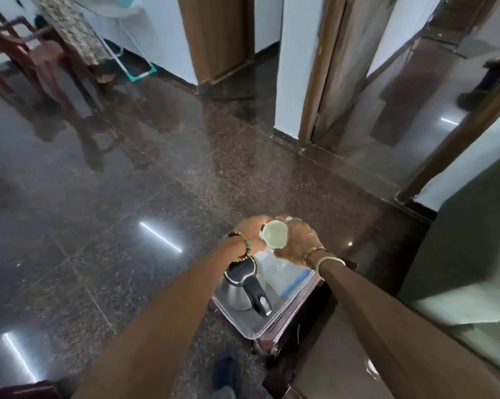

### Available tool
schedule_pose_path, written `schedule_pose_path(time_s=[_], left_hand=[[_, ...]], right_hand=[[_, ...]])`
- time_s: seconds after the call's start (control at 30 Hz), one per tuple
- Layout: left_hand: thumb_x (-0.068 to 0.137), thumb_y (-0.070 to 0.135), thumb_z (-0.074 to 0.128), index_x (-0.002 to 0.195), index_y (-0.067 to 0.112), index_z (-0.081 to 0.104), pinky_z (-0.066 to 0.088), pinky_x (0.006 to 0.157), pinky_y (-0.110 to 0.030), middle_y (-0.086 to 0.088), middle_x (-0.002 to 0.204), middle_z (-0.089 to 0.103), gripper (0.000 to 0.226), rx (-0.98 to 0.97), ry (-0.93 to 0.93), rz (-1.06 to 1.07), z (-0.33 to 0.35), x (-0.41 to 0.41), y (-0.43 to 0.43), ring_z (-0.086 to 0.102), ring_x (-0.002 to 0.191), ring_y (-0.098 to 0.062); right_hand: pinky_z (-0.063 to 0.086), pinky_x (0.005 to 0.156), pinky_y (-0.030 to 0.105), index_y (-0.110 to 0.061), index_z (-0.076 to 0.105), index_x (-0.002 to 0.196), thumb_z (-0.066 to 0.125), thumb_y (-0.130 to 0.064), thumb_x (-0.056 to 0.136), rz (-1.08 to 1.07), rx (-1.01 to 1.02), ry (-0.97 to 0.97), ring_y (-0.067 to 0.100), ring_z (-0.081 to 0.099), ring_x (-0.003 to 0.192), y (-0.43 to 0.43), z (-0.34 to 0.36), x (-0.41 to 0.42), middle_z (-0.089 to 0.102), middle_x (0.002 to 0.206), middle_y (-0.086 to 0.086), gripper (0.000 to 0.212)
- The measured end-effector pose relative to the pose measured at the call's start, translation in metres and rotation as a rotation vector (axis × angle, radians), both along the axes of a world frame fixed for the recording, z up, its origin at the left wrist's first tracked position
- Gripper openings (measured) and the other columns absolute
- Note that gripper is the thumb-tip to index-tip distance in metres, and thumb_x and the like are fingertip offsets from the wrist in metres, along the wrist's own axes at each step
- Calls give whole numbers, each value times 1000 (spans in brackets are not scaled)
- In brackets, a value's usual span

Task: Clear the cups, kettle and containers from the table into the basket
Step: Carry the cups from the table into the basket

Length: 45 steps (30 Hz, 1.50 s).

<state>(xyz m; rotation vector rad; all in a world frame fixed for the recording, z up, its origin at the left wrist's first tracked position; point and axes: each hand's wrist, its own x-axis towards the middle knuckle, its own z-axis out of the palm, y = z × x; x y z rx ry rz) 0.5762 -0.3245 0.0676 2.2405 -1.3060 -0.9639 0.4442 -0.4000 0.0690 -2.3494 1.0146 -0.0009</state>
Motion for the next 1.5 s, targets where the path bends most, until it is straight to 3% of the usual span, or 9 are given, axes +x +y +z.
schedule_pose_path(time_s=[0.13,0.23,0.4,0.53,0.67,0.8,1.13,1.3,1.5], left_hand=[[65,4,78,125,29,60,47,88,-21,5,119,67,68,14,68,-18,-43,36,-23,62,104,-14],[67,6,73,122,30,61,53,83,-27,3,111,69,61,73,122,-58,-68,56,-31,65,98,-17],[79,13,59,124,15,59,45,56,-23,-4,89,64,45,213,293,-38,-103,89,-45,57,71,-14],[90,12,46,109,15,58,38,54,-26,-3,73,54,23,266,353,-15,-124,102,-56,47,63,-15],[97,12,41,124,-2,55,38,53,-23,-8,79,54,33,358,370,-11,-145,107,-59,46,61,-14],[97,6,46,130,2,54,40,57,-18,6,74,46,34,402,354,40,-160,108,-59,48,68,-13],[96,24,41,96,10,58,37,56,-27,-10,88,56,23,436,212,-99,-187,113,-53,52,77,-22],[96,21,46,128,7,56,49,87,-34,-18,123,62,37,469,34,-159,-199,107,-54,61,108,-32],[95,16,48,128,10,59,48,101,-35,-15,130,60,35,442,-21,-155,-196,110,-61,59,116,-29]], right_hand=[[49,87,28,-24,55,126,80,-22,63,-13,14,53,22,63,107,-22,-48,35,65,115,0,68],[50,84,27,-24,56,124,79,-26,63,2,17,106,23,64,104,-29,-77,56,66,114,0,65],[49,78,29,-24,56,122,83,-34,64,-34,81,203,25,66,102,-33,-124,82,68,112,3,65],[53,85,33,-22,58,125,89,-31,60,-80,147,243,26,65,105,-38,-149,99,69,113,5,73],[51,86,33,-22,57,128,90,-24,59,-78,175,269,26,64,105,-39,-166,106,68,114,6,77],[50,84,33,-21,57,126,90,-25,59,-41,217,270,27,64,105,-36,-178,110,68,113,6,74],[53,86,36,-20,59,124,84,-15,62,9,266,257,30,64,107,-35,-206,116,68,114,8,67],[50,85,31,-26,59,124,79,-14,68,50,275,284,27,63,108,-36,-216,113,67,116,3,60],[48,85,31,-21,55,126,73,-4,73,72,292,336,30,60,112,-39,-224,111,65,119,7,58]])
